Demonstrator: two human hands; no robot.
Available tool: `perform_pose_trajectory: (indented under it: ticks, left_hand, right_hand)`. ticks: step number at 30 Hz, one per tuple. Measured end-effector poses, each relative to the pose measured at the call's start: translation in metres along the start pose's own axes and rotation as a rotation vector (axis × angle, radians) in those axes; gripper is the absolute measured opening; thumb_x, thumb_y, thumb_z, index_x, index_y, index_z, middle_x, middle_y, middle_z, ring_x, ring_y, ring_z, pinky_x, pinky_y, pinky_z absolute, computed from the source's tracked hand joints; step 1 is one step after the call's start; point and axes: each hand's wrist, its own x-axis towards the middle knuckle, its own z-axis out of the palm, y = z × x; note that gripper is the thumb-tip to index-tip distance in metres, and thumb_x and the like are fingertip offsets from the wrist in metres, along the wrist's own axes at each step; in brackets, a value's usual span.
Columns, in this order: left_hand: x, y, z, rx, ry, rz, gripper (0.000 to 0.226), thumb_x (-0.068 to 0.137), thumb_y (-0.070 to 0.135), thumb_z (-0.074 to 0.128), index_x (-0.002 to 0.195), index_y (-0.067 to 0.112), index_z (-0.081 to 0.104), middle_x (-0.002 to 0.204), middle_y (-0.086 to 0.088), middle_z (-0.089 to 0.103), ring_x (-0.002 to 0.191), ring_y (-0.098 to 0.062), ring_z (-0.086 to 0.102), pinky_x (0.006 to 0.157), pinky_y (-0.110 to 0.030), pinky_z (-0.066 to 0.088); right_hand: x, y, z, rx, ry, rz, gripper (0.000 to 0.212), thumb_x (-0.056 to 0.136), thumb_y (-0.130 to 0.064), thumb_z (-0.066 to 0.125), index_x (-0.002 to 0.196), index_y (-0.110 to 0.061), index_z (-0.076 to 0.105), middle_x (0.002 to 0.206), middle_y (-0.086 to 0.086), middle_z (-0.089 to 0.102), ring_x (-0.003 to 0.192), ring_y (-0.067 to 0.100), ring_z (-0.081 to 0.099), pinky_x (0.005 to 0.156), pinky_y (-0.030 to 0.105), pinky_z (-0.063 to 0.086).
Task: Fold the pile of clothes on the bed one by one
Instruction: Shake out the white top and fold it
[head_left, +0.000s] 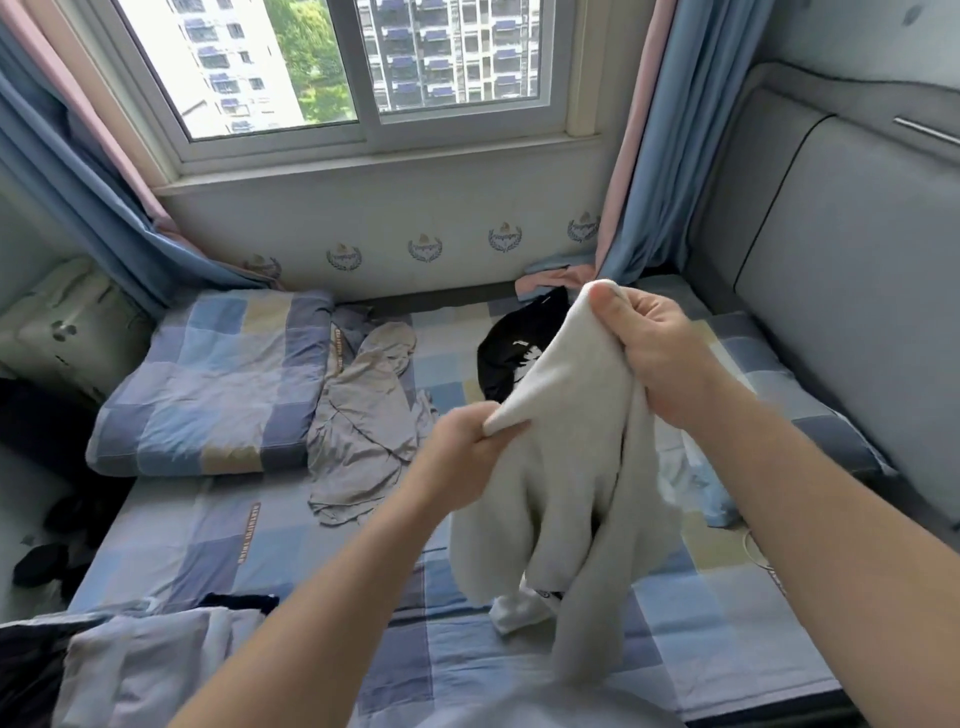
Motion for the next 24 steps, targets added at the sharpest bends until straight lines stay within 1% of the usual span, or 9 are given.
perform_pose_trajectory:
  ticks: [3, 5, 8, 10, 12, 14, 17, 20, 24]
  left_hand:
    - [0.01, 0.012, -0.025, -0.037, 0.053, -0.007, 0.046, 0.101, 0.031, 0.06, 0.065, 0.005, 0.046, 0.059, 0.004, 0.04, 0.053, -0.011, 0.033, 0.053, -0.032, 0.026]
    - [0.014, 0.028, -0.036, -0.097, 0.127, -0.022, 0.049, 0.102, 0.032, 0.057, 0.065, 0.004, 0.044, 0.06, -0.001, 0.038, 0.054, -0.014, 0.033, 0.053, -0.031, 0.025]
    - [0.017, 0.053, -0.047, -0.236, 0.247, -0.017, 0.044, 0.105, 0.033, 0.051, 0.067, 0.012, 0.042, 0.06, -0.001, 0.034, 0.053, -0.012, 0.03, 0.049, -0.028, 0.024]
    - [0.019, 0.066, -0.053, -0.308, 0.281, 0.01, 0.048, 0.106, 0.035, 0.049, 0.069, 0.005, 0.04, 0.064, -0.003, 0.03, 0.058, -0.015, 0.029, 0.05, -0.029, 0.023]
    - [0.019, 0.079, -0.057, -0.381, 0.265, 0.043, 0.055, 0.105, 0.04, 0.05, 0.074, -0.006, 0.043, 0.072, -0.005, 0.032, 0.067, -0.02, 0.027, 0.056, -0.033, 0.023]
    - [0.019, 0.09, -0.063, -0.437, 0.258, 0.062, 0.054, 0.103, 0.043, 0.05, 0.075, -0.003, 0.043, 0.076, -0.006, 0.032, 0.071, -0.022, 0.026, 0.059, -0.035, 0.024]
    - [0.021, 0.089, -0.084, -0.436, 0.306, 0.062, 0.045, 0.106, 0.034, 0.049, 0.066, 0.022, 0.033, 0.063, 0.001, 0.031, 0.063, -0.02, 0.027, 0.058, -0.033, 0.023]
    - [0.024, 0.063, -0.115, -0.193, 0.407, 0.04, 0.052, 0.106, 0.032, 0.05, 0.056, 0.018, 0.045, 0.046, 0.019, 0.037, 0.047, 0.0, 0.035, 0.053, -0.021, 0.029]
    - [0.034, 0.012, -0.134, 0.182, 0.597, -0.133, 0.034, 0.099, 0.039, 0.058, 0.071, 0.023, 0.05, 0.068, 0.008, 0.054, 0.064, -0.005, 0.052, 0.067, -0.032, 0.037]
  right_hand:
    - [0.014, 0.02, -0.027, -0.18, 0.143, 0.066, 0.028, 0.099, -0.032, 0.063, 0.087, -0.008, 0.067, 0.076, 0.005, 0.06, 0.065, 0.014, 0.055, 0.061, 0.03, 0.048]
    - [0.02, 0.038, -0.034, -0.34, 0.272, 0.102, 0.014, 0.095, -0.029, 0.067, 0.091, -0.016, 0.067, 0.085, -0.001, 0.064, 0.079, 0.02, 0.06, 0.071, 0.033, 0.05]
    - [0.001, 0.053, -0.021, -0.413, 0.387, -0.112, 0.023, 0.093, -0.026, 0.067, 0.114, -0.023, 0.057, 0.108, -0.01, 0.059, 0.105, 0.016, 0.059, 0.09, 0.034, 0.051]
    - [-0.024, 0.062, 0.001, -0.284, 0.193, -0.208, 0.035, 0.088, -0.033, 0.069, 0.119, -0.027, 0.053, 0.116, -0.007, 0.059, 0.109, 0.01, 0.059, 0.092, 0.027, 0.051]
    - [-0.041, 0.082, 0.026, -0.177, -0.126, -0.078, 0.047, 0.081, -0.037, 0.075, 0.122, -0.03, 0.053, 0.121, -0.003, 0.063, 0.113, 0.01, 0.062, 0.094, 0.026, 0.052]
    - [-0.047, 0.113, 0.044, -0.222, -0.291, 0.072, 0.036, 0.086, -0.031, 0.073, 0.119, -0.032, 0.059, 0.115, -0.009, 0.07, 0.108, 0.007, 0.066, 0.092, 0.032, 0.053]
    - [-0.043, 0.131, 0.043, -0.354, -0.264, 0.085, 0.018, 0.092, -0.034, 0.062, 0.108, -0.031, 0.069, 0.103, -0.008, 0.075, 0.101, 0.016, 0.07, 0.092, 0.052, 0.053]
    - [-0.032, 0.105, 0.029, -0.362, -0.214, 0.047, 0.039, 0.085, -0.056, 0.058, 0.103, -0.023, 0.07, 0.1, 0.017, 0.071, 0.094, 0.036, 0.067, 0.088, 0.06, 0.051]
    - [-0.015, 0.054, 0.027, -0.233, -0.198, 0.057, 0.049, 0.088, -0.06, 0.063, 0.101, -0.013, 0.07, 0.096, 0.026, 0.069, 0.081, 0.03, 0.064, 0.075, 0.044, 0.052]
